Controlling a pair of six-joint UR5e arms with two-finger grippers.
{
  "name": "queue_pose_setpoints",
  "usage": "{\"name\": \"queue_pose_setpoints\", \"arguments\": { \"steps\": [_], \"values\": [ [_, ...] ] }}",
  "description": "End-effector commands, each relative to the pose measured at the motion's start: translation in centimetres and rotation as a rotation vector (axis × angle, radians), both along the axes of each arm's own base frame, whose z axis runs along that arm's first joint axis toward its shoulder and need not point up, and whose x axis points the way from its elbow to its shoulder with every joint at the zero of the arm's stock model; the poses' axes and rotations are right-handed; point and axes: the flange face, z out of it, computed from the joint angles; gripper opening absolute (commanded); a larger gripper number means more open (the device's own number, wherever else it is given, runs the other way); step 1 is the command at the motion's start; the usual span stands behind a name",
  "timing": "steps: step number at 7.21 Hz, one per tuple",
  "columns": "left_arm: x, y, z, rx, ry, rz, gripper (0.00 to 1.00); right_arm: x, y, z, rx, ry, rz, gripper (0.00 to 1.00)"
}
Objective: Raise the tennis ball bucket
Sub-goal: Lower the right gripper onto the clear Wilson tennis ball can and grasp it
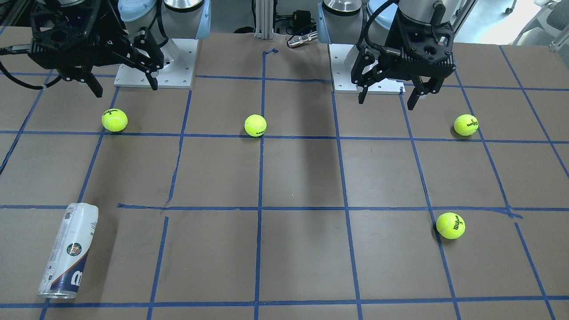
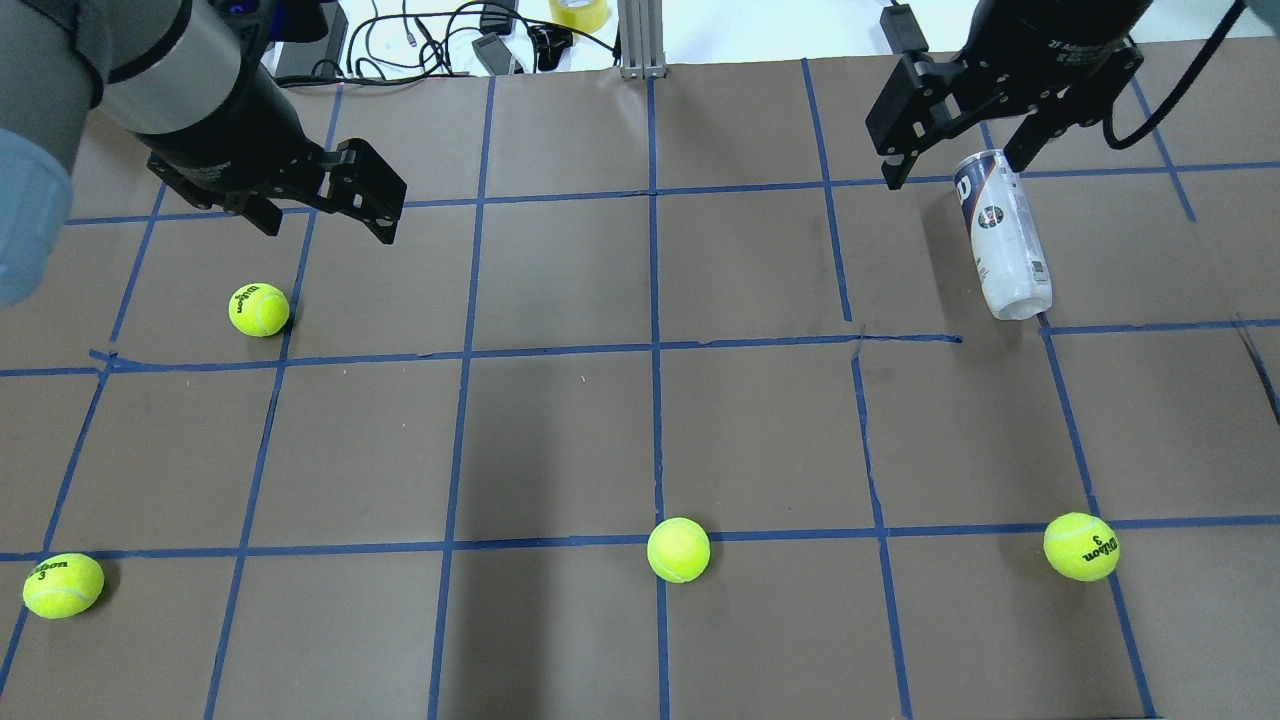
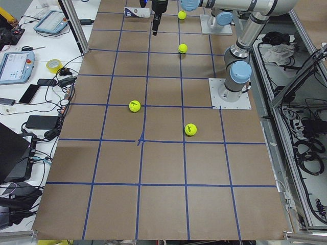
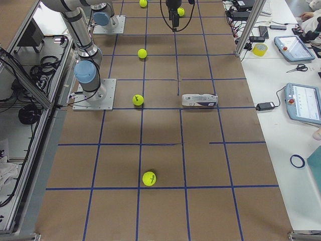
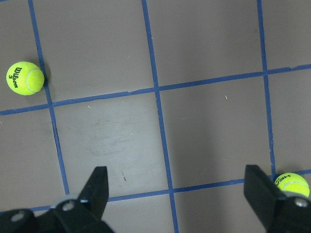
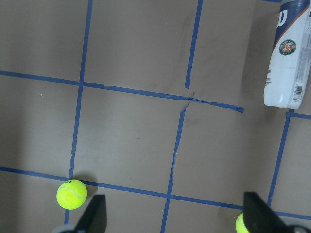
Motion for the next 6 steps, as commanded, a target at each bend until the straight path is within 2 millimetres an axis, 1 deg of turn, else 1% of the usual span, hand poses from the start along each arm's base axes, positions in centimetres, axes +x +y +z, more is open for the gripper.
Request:
{"name": "queue_pose_setpoints", "arguments": {
  "steps": [1, 2, 3, 4, 5, 6],
  "values": [
    [0.0, 0.0, 0.0, -0.001, 0.000, -0.001, 1.00, 0.0, -0.1, -0.1, -0.002, 0.000, -0.007, 1.00],
    [0.0, 0.0, 0.0, -0.003, 0.000, -0.002, 1.00, 0.3, 0.5, 0.8, 0.001, -0.018, 0.007, 1.00],
    [0.0, 0.0, 0.0, -0.003, 0.000, -0.002, 1.00, 0.4, 0.0, 1.1, 0.003, -0.081, -0.008, 1.00],
    [0.0, 0.0, 0.0, -0.003, 0.000, -0.002, 1.00, -0.6, -0.5, 0.7, 0.019, -0.086, -0.033, 1.00],
    [0.0, 0.0, 0.0, -0.003, -0.002, 0.000, 1.00, -1.8, -1.4, -0.1, 0.021, -0.072, -0.039, 1.00],
    [0.0, -0.1, 0.0, -0.003, -0.003, -0.001, 1.00, -3.2, -5.2, -4.6, 0.097, -0.051, -0.058, 1.00]
  ]
}}
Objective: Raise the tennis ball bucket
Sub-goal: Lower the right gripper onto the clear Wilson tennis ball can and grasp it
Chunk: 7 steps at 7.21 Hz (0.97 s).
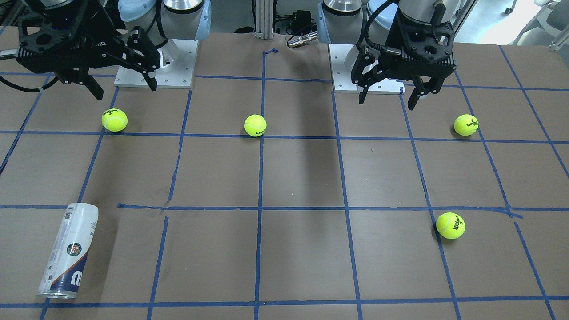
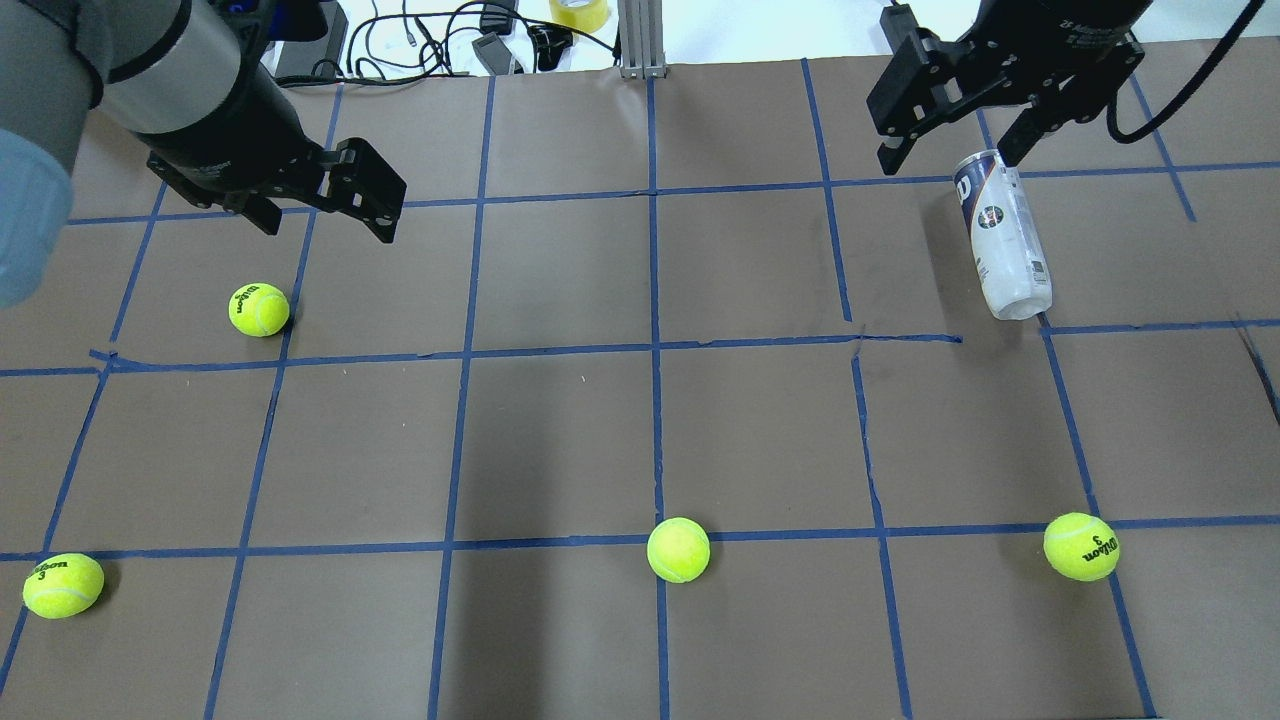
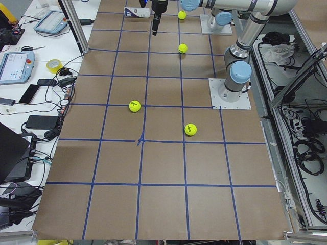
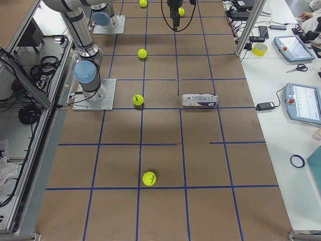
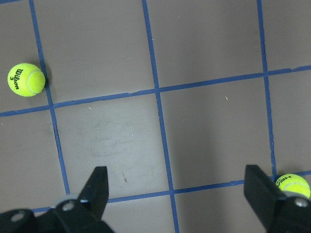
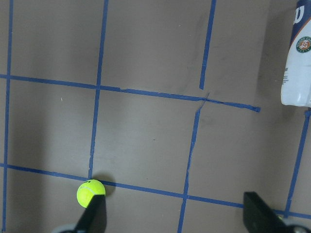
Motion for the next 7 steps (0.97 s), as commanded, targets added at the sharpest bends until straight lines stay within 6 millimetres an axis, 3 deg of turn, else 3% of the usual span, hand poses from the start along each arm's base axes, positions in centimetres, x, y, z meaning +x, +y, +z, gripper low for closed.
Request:
{"name": "queue_pose_setpoints", "arguments": {
  "steps": [1, 2, 3, 4, 5, 6, 7],
  "values": [
    [0.0, 0.0, 0.0, 0.000, -0.003, 0.000, 1.00, -5.1, -6.8, -6.9, 0.074, 0.211, -0.008, 1.00],
    [0.0, 0.0, 0.0, 0.000, -0.005, 0.000, 1.00, -8.8, -9.6, -10.5, 0.109, 0.231, -0.015, 1.00],
    [0.0, 0.1, 0.1, -0.002, -0.005, 0.000, 1.00, -12.5, -13.2, -15.6, 0.108, 0.128, -0.030, 1.00],
    [0.0, 0.1, 0.1, -0.002, -0.005, 0.000, 1.00, -13.6, -16.0, -20.7, 0.106, 0.105, -0.013, 1.00],
    [0.0, 0.1, 0.0, 0.000, -0.005, 0.000, 1.00, -15.5, -17.4, -25.4, 0.126, 0.098, -0.027, 1.00],
    [0.0, 0.1, 0.0, 0.000, -0.003, 0.000, 1.00, -17.8, -17.9, -27.6, 0.135, 0.093, -0.040, 1.00],
    [0.0, 0.0, -0.1, 0.001, -0.002, -0.002, 1.00, -18.6, -18.5, -29.6, 0.163, 0.095, -0.045, 1.00]
  ]
}}
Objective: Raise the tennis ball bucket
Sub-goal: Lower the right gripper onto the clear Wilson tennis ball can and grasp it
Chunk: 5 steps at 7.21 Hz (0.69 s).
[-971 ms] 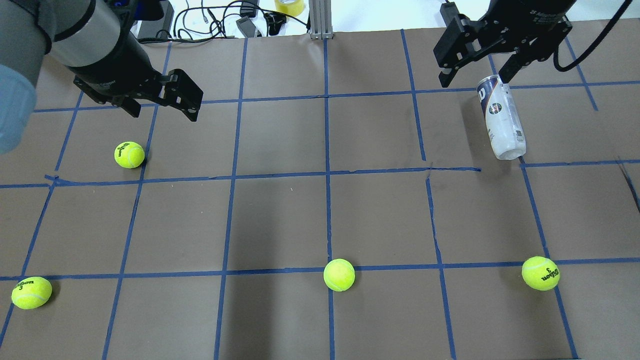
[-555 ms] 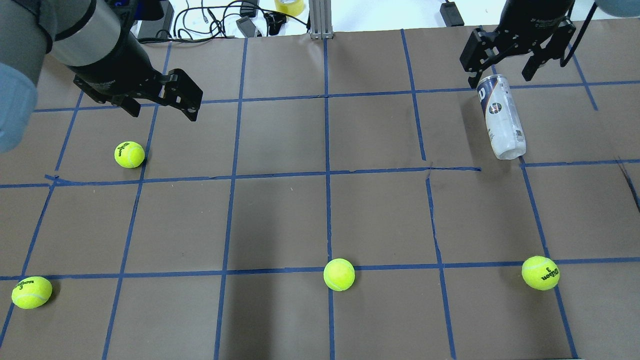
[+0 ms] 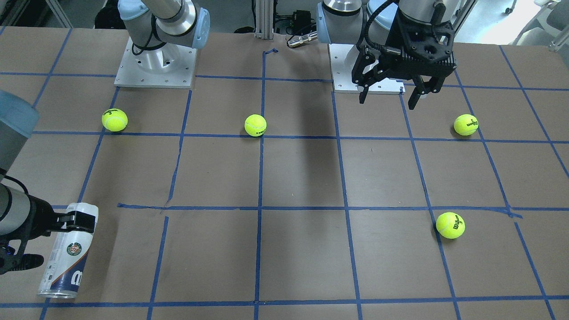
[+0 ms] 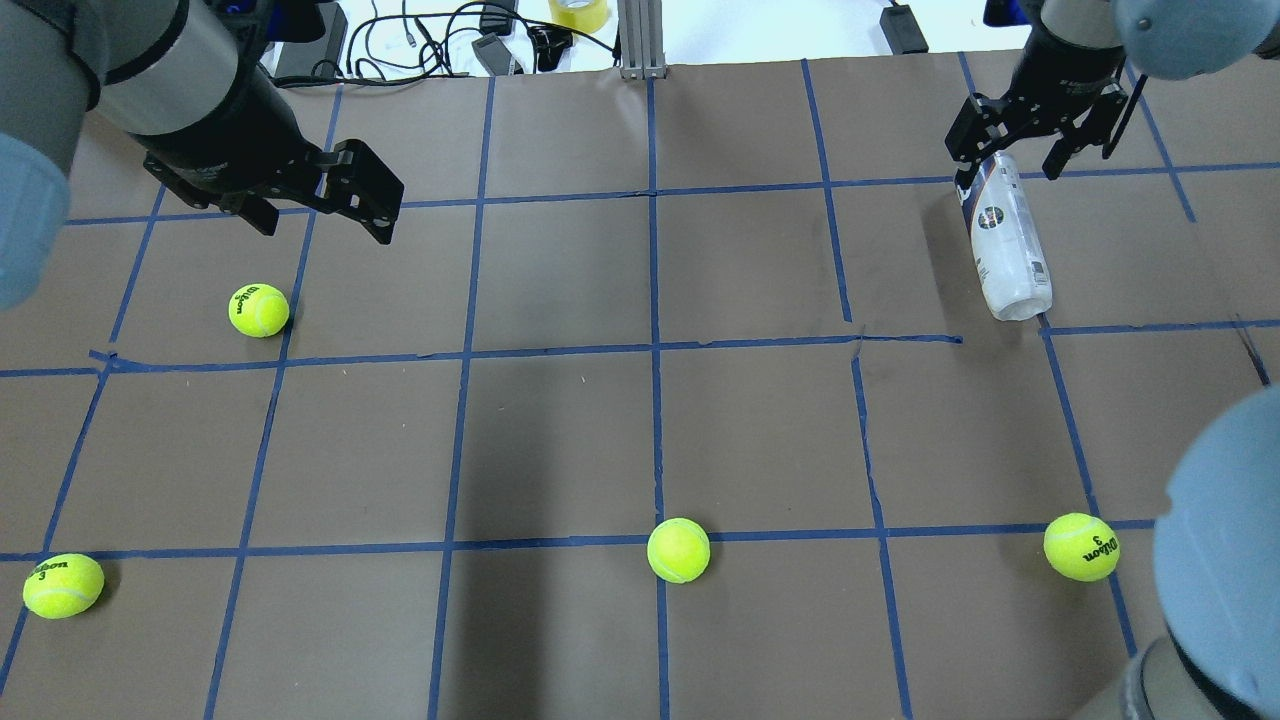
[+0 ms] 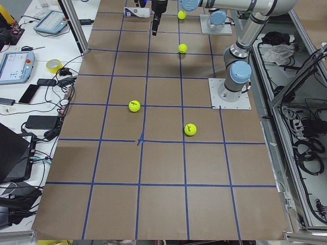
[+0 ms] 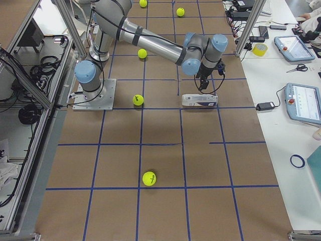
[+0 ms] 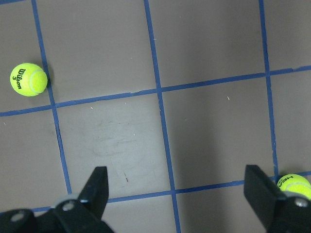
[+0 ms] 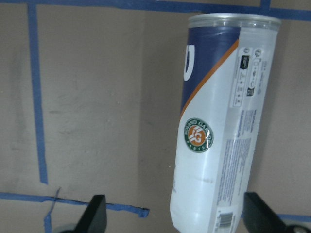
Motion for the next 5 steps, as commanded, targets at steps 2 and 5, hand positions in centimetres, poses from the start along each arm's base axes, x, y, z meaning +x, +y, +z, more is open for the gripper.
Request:
{"name": "queue_pose_setpoints", "arguments": {
  "steps": [2, 5],
  "values": [
    [0.2, -0.2, -0.2, 0.001, 0.008, -0.001, 1.00, -2.2, -1.0, -5.2, 0.035, -0.002, -0.020, 1.00],
    [-0.1, -0.1, -0.2, 0.001, 0.000, -0.006, 1.00, -2.5, -1.4, -8.0, 0.033, -0.001, -0.017, 1.00]
  ]
}}
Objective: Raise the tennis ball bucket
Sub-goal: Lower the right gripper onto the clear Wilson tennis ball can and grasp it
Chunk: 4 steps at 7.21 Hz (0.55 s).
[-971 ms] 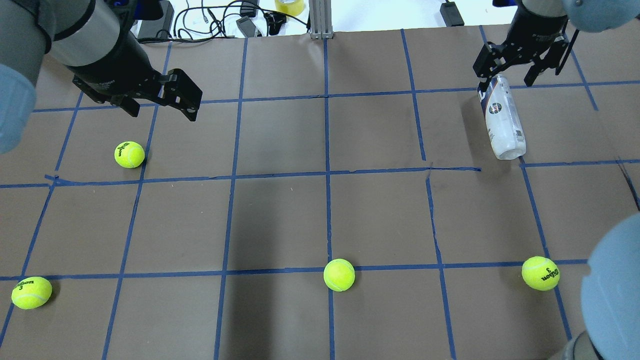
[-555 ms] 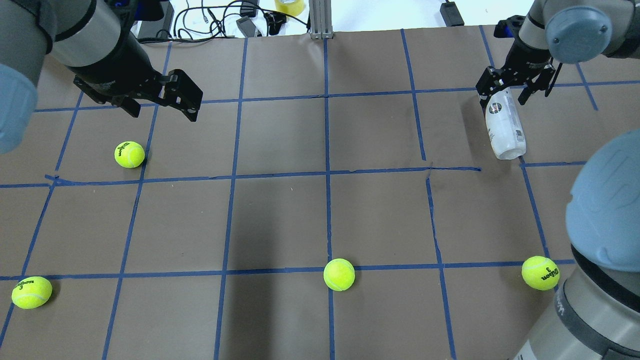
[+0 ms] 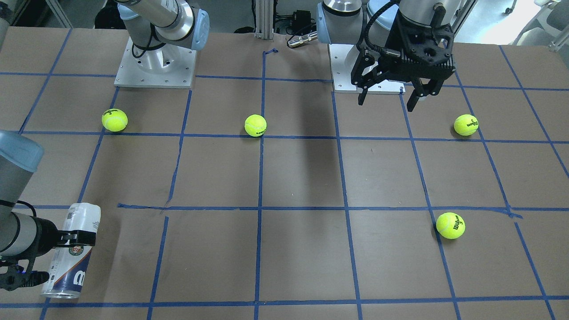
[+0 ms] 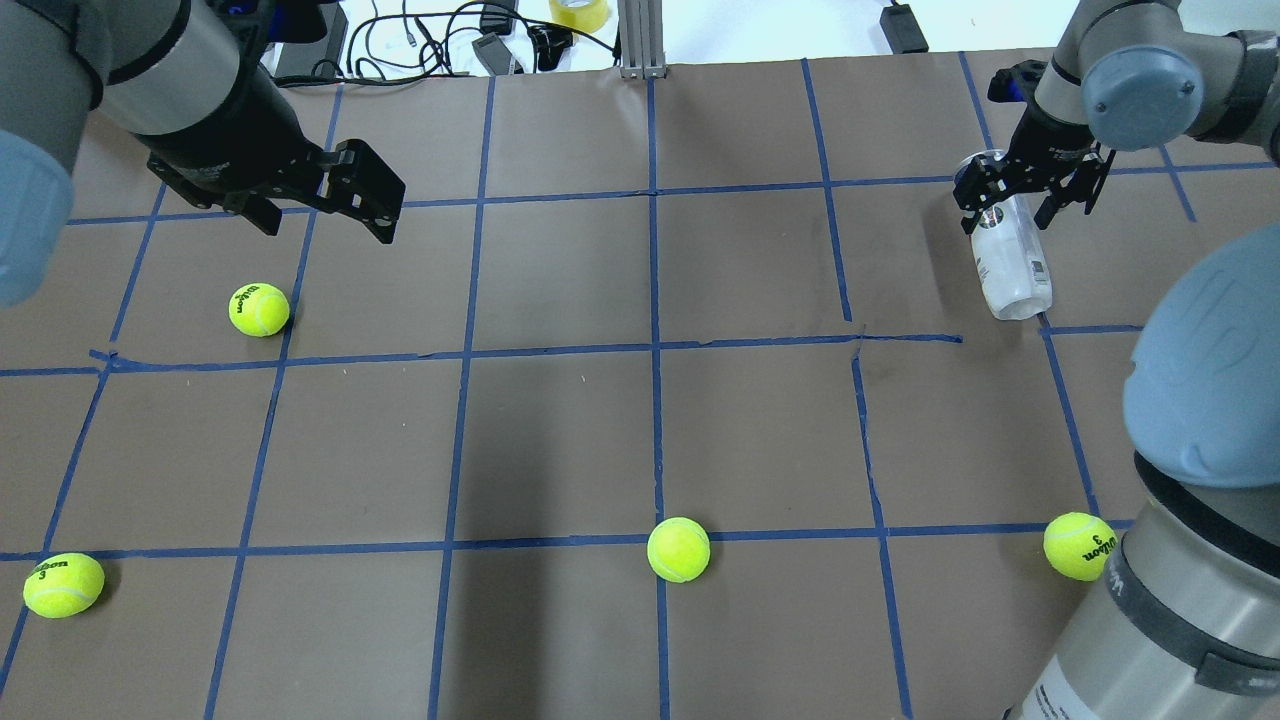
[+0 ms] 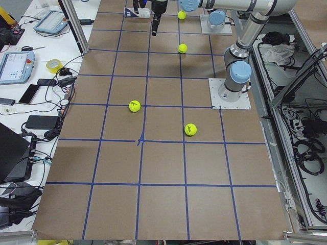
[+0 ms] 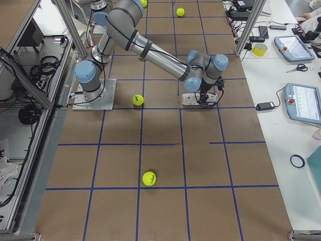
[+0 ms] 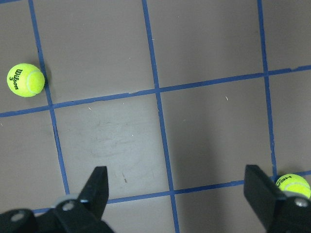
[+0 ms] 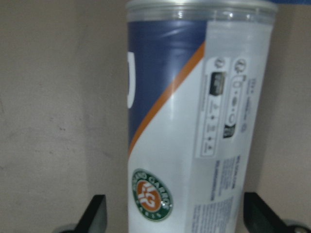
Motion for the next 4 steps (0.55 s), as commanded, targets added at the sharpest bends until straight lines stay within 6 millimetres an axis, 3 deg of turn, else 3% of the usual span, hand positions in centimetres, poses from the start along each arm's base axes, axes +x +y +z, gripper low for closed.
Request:
{"name": "queue_pose_setpoints", "arguments": {
  "steps": [1, 3, 4],
  "values": [
    [-0.1, 0.1, -0.2, 0.003, -0.010, 0.004, 1.00, -0.5, -0.3, -1.9, -0.001, 0.001, -0.003, 1.00],
    [-0.1, 0.2, -0.7, 0.011, -0.009, 0.010, 1.00, -0.5, -0.5, -3.0, 0.010, -0.003, -0.006, 1.00],
    [-0.1, 0.4, -0.8, 0.014, -0.011, 0.011, 1.00, -0.6, -0.7, -3.3, -0.002, 0.003, -0.006, 0.87]
  ]
}}
